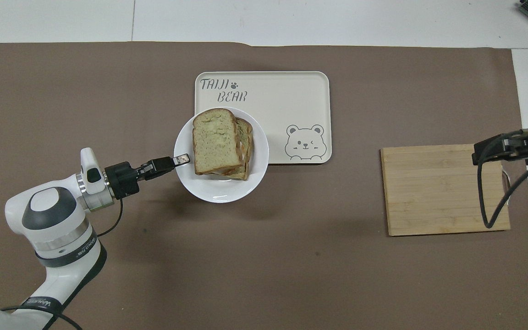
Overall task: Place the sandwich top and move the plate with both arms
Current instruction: 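Slide the plate with the left gripper onto the bear tray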
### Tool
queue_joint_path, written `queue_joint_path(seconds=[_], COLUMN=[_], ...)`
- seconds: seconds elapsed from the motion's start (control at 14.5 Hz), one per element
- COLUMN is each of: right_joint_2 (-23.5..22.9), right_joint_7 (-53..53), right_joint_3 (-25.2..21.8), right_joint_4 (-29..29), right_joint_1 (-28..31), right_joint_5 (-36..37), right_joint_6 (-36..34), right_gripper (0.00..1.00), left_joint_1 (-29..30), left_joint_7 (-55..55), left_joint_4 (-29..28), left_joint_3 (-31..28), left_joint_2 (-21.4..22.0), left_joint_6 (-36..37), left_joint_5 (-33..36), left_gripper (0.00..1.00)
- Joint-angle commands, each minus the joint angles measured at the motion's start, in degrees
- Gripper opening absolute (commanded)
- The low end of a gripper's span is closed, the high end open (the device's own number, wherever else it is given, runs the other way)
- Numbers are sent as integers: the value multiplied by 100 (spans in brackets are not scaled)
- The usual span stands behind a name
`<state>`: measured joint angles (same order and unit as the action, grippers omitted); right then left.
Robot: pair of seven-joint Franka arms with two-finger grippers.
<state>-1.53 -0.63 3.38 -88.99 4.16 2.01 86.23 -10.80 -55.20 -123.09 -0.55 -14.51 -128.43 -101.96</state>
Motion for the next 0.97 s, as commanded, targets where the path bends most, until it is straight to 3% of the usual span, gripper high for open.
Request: queue_joint_path(seconds=[0.0, 0.14, 0.28, 0.62, 0.76, 0.83, 0.9], right_joint_2=[39, 30, 30, 30, 30, 30, 30], right_joint_7=[-69, -69, -69, -69, -69, -69, -69], right_joint_3=[49, 49, 49, 49, 49, 49, 49], right_joint_4=[-48, -48, -48, -48, -48, -48, -48], right_joint_1=[41, 41, 41, 41, 49, 50, 41], right_joint_5=[45, 45, 45, 45, 45, 45, 45], right_joint_6=[61, 61, 61, 61, 61, 61, 61], right_gripper=[100, 100, 100, 100, 100, 100, 100], left_joint_1=[-28, 16, -10, -212, -300, -309, -318], left_joint_7=[26, 88, 132, 114, 114, 114, 114], left_joint_4=[723, 1197, 1533, 1595, 1587, 1587, 1587], left_joint_3=[185, 632, 845, 933, 933, 942, 934], left_joint_2=[-525, -832, -1167, -1352, -1352, -1352, -1352], left_joint_6=[-426, -1233, -1518, -1957, -2063, -2098, -2116], left_joint_5=[-148, -104, -69, -17, 1, 1, 10], left_gripper=[0, 0, 0, 0, 12, 14, 27])
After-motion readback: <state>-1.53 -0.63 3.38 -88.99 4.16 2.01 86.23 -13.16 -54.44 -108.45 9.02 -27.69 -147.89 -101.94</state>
